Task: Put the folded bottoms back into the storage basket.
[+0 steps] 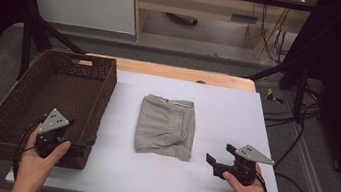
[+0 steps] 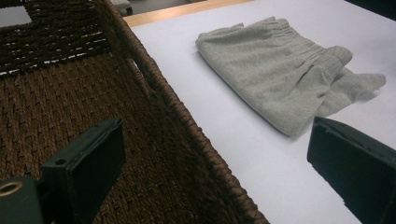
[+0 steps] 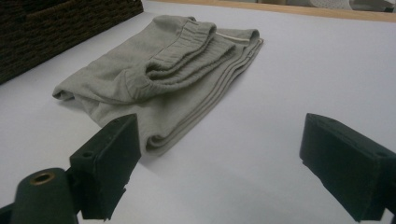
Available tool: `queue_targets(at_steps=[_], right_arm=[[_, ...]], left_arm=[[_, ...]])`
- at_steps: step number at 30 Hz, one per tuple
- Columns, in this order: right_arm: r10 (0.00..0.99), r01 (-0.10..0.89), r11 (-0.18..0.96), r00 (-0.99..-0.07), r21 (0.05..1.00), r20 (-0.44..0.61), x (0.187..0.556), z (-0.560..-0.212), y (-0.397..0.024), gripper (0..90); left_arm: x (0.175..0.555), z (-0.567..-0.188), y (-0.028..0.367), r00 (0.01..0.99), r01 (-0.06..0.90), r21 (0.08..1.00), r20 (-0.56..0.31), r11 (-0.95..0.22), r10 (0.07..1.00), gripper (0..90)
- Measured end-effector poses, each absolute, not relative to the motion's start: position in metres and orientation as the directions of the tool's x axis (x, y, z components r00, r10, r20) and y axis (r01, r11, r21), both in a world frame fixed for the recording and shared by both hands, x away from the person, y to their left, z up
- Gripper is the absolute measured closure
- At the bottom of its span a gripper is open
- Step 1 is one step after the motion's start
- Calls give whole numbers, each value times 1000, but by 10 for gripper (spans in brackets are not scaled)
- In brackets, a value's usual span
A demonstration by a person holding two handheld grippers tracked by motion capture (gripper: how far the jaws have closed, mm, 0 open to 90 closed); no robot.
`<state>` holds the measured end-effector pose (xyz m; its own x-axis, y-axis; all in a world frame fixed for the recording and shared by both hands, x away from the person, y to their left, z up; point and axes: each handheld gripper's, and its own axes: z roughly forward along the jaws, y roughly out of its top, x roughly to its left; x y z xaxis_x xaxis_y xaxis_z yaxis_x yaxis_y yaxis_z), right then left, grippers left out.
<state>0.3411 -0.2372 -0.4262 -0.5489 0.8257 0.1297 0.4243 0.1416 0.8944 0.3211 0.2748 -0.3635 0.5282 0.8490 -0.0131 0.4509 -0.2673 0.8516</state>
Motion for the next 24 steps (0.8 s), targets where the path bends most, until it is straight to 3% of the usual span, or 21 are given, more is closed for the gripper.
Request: queue_targets(at_steps=[24], right_arm=[[811, 433, 252, -583, 866, 55, 341, -429, -220, 118]], left_arm=[[322, -365, 273, 527, 466, 842, -18, -271, 850, 56]])
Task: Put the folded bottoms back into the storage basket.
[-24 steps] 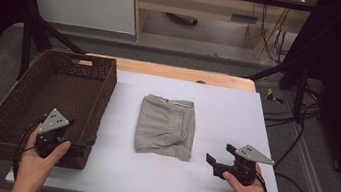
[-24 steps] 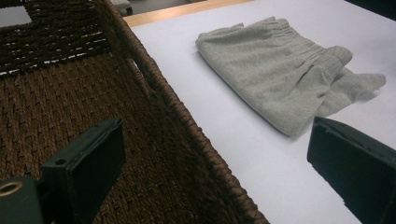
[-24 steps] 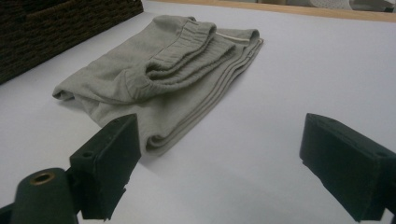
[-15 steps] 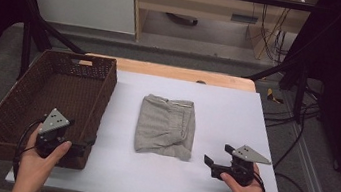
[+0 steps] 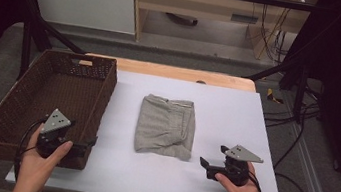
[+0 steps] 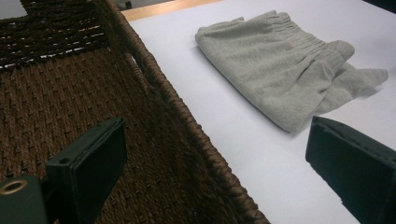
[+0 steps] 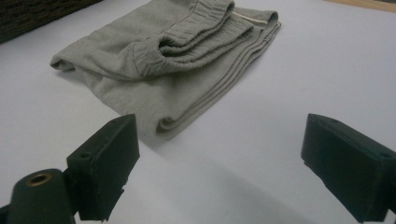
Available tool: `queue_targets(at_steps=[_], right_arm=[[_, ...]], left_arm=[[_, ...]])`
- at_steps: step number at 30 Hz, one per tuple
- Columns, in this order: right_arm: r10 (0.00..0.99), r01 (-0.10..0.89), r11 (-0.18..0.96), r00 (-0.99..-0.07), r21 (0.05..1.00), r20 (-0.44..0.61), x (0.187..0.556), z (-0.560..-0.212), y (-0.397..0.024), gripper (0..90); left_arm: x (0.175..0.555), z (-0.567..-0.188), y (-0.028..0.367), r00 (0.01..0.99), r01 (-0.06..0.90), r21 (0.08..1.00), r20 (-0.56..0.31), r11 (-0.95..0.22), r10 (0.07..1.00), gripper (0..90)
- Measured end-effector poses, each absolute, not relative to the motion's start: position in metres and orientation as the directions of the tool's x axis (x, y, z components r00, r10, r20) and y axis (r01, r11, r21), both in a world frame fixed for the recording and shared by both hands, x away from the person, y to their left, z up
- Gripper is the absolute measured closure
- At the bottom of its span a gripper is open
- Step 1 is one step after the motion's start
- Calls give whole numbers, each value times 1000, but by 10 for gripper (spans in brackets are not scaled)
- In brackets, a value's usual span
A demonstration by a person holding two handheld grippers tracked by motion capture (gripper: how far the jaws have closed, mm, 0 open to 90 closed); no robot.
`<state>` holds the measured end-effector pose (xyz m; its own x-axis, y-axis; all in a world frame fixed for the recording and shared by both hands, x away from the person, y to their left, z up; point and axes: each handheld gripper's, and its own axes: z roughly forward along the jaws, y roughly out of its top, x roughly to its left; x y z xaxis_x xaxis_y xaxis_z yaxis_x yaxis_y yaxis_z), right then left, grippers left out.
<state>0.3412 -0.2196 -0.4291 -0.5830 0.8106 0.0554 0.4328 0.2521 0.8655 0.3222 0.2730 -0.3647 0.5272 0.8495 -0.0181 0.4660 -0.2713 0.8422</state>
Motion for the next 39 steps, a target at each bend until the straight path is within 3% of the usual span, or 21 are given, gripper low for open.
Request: queue_targets(at_steps=[10, 25, 29, 39], right_arm=[[809, 455, 265, -585, 850, 61, 346, -433, -209, 103], [745, 476, 334, -662, 814, 82, 364, -434, -172, 122], [743, 476, 350, -666, 807, 70, 368, -433, -158, 169], [754, 520, 416, -656, 747, 37, 382, -446, -142, 384]], left_arm=[[322, -364, 276, 538, 470, 848, -56, -244, 841, 56], [323, -365, 276, 549, 475, 844, -63, -249, 833, 56], [323, -365, 276, 548, 475, 843, -58, -254, 834, 57], [323, -365, 275, 550, 474, 842, -55, -258, 833, 59]])
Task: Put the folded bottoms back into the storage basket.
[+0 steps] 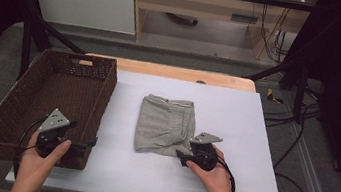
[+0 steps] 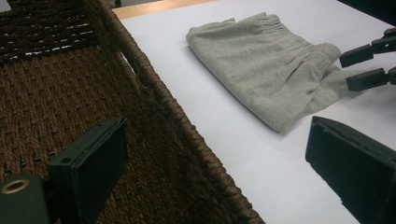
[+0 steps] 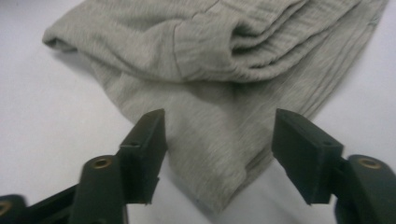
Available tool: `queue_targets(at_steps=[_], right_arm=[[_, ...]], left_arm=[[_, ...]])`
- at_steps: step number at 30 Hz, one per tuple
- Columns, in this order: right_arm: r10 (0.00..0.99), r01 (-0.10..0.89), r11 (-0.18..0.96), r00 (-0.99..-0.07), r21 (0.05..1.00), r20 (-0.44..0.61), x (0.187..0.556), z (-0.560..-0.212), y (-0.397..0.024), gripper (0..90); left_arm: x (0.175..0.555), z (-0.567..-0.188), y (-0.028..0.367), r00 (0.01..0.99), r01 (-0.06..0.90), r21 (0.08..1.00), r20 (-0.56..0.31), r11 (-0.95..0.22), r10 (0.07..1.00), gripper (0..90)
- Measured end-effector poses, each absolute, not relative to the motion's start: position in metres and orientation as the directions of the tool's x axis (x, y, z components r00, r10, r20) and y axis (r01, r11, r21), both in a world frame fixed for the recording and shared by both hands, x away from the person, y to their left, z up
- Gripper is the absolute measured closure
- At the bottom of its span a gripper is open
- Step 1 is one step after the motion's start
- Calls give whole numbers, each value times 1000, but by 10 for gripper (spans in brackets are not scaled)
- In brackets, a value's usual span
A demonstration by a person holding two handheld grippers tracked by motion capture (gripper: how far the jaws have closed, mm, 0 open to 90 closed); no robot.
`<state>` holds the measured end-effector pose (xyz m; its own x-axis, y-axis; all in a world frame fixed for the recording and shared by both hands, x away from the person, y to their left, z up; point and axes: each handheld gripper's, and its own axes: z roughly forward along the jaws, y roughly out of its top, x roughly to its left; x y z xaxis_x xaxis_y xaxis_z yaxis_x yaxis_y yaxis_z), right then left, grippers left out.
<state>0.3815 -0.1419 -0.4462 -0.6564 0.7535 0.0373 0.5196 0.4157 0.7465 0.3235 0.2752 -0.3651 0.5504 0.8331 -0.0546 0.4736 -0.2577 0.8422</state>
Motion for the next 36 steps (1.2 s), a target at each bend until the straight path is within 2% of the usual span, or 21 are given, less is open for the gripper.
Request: queue_targets(at_steps=[2, 5, 6, 7, 9, 10, 11, 13, 19, 36], right_arm=[[748, 513, 428, -663, 744, 27, 381, -449, -141, 442], [746, 505, 455, -666, 733, -4, 379, -454, -138, 472], [753, 496, 456, -658, 739, -23, 378, -454, -138, 547], [753, 496, 456, -658, 739, -23, 378, -454, -138, 547], [754, 487, 454, -656, 746, -32, 377, -455, -140, 674], [754, 487, 454, -656, 746, -32, 377, -455, -140, 674], [751, 483, 455, -660, 748, -31, 376, -455, -141, 755], [748, 483, 454, -663, 749, -26, 376, -455, -141, 801], [745, 495, 446, -668, 746, -2, 374, -453, -145, 833], [718, 516, 452, -694, 728, 47, 353, -450, -156, 835]], left_arm=[[323, -365, 275, 550, 474, 841, -52, -260, 834, 60], [323, -365, 275, 550, 472, 841, -47, -265, 834, 62], [323, -365, 275, 550, 472, 841, -47, -265, 834, 64], [323, -365, 275, 550, 472, 841, -47, -265, 834, 64], [323, -365, 275, 550, 473, 840, -46, -265, 834, 64], [323, -365, 275, 551, 473, 840, -46, -266, 834, 64], [323, -365, 275, 552, 473, 839, -45, -268, 833, 64], [323, -365, 275, 552, 473, 840, -46, -267, 833, 64], [323, -365, 274, 552, 473, 839, -44, -269, 833, 65], [323, -366, 274, 555, 473, 836, -39, -277, 831, 65]])
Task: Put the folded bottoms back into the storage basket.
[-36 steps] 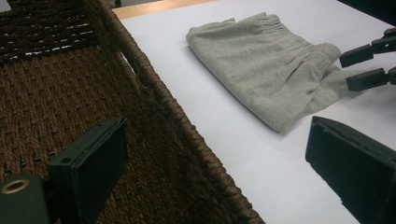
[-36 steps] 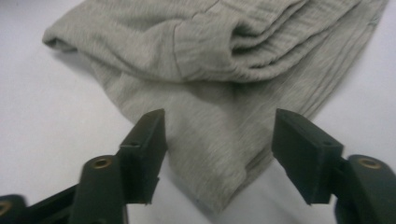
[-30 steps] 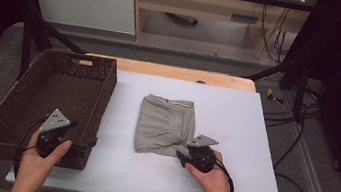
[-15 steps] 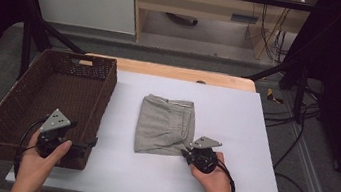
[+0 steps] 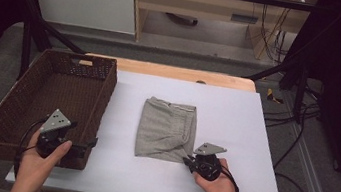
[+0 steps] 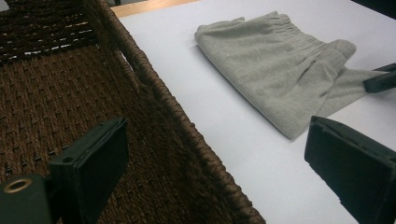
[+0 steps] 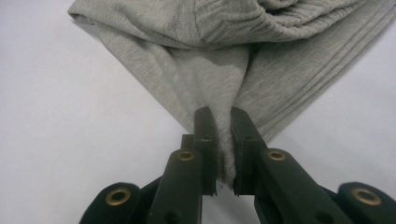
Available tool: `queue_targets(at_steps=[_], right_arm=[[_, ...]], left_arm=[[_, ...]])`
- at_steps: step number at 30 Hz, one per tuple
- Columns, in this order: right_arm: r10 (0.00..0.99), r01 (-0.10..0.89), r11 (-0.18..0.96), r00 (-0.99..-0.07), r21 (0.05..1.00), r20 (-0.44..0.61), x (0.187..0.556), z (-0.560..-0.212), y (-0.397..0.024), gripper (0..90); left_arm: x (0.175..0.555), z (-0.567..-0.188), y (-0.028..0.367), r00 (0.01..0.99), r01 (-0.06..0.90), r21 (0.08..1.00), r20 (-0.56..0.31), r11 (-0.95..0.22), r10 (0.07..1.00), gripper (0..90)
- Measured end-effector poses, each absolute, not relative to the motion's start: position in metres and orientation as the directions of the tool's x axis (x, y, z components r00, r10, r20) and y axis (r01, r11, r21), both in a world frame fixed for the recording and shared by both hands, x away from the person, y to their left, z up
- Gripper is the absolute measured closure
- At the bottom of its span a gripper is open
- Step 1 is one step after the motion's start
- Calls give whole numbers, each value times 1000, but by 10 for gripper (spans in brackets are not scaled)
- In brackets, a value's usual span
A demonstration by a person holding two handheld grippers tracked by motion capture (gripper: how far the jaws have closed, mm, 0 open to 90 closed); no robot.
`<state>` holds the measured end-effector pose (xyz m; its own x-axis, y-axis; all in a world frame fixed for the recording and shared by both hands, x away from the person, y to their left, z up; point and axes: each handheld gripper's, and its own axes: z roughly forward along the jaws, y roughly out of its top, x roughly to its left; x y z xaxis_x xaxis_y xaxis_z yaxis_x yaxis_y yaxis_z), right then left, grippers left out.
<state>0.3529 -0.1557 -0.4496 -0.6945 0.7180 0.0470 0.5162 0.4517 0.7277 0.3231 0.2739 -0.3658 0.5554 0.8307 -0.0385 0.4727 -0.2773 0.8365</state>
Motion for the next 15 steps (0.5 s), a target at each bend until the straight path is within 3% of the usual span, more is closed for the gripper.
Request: queue_targets(at_steps=[15], right_arm=[[673, 529, 493, -735, 691, 82, 317, -446, -177, 833]], left_arm=[[322, -364, 278, 549, 465, 847, -48, -257, 834, 66]])
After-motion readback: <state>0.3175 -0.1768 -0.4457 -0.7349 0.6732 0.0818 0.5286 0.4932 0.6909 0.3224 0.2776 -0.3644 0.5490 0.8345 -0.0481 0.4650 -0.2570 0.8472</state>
